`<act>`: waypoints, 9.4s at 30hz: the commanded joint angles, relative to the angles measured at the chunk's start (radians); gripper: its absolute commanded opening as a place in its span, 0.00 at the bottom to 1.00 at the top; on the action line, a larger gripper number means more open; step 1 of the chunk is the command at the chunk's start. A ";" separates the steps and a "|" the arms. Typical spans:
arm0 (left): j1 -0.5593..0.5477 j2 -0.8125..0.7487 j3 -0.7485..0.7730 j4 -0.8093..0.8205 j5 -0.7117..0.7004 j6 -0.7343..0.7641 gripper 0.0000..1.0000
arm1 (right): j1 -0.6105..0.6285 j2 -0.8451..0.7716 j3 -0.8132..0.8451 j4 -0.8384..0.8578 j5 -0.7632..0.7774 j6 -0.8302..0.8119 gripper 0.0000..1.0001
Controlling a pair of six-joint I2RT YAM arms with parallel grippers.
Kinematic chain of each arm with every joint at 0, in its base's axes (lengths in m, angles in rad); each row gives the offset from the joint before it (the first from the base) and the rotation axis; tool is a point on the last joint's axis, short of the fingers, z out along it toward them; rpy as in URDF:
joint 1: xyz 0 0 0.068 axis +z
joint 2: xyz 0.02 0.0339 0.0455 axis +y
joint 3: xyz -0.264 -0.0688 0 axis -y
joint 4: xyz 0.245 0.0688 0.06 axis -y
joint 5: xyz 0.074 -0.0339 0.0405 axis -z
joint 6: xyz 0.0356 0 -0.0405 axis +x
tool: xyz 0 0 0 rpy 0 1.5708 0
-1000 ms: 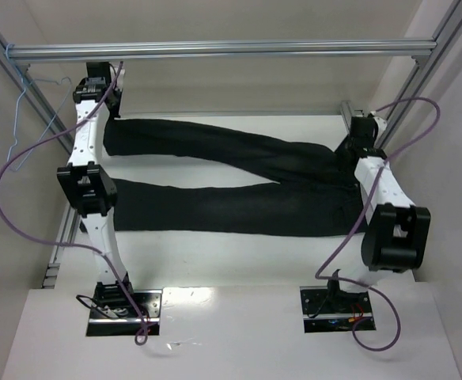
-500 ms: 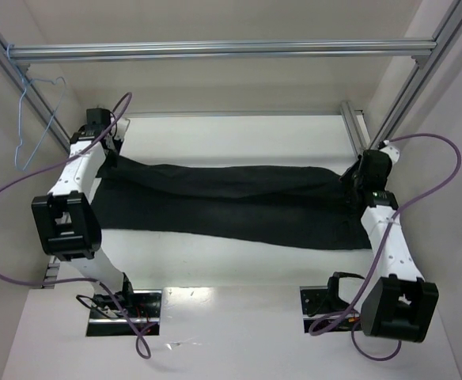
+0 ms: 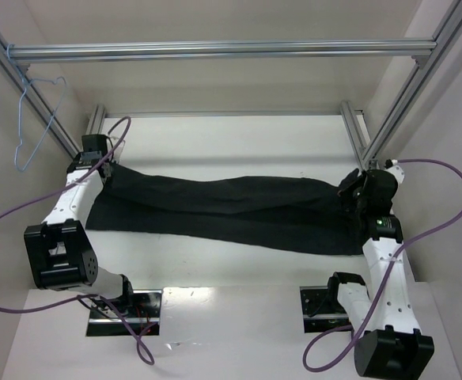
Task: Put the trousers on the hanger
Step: Fold the trousers
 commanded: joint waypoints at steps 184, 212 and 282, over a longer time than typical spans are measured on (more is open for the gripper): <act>0.106 -0.122 -0.347 -0.278 -0.056 0.081 0.92 | -0.249 0.874 0.278 0.058 -0.095 0.041 1.00; 0.097 0.106 -0.402 -0.015 -0.036 0.253 0.29 | -0.210 0.978 0.269 0.186 -0.168 0.143 0.96; 0.048 0.365 0.230 0.074 -0.100 0.060 0.00 | -0.210 0.968 0.206 0.233 -0.168 0.161 0.49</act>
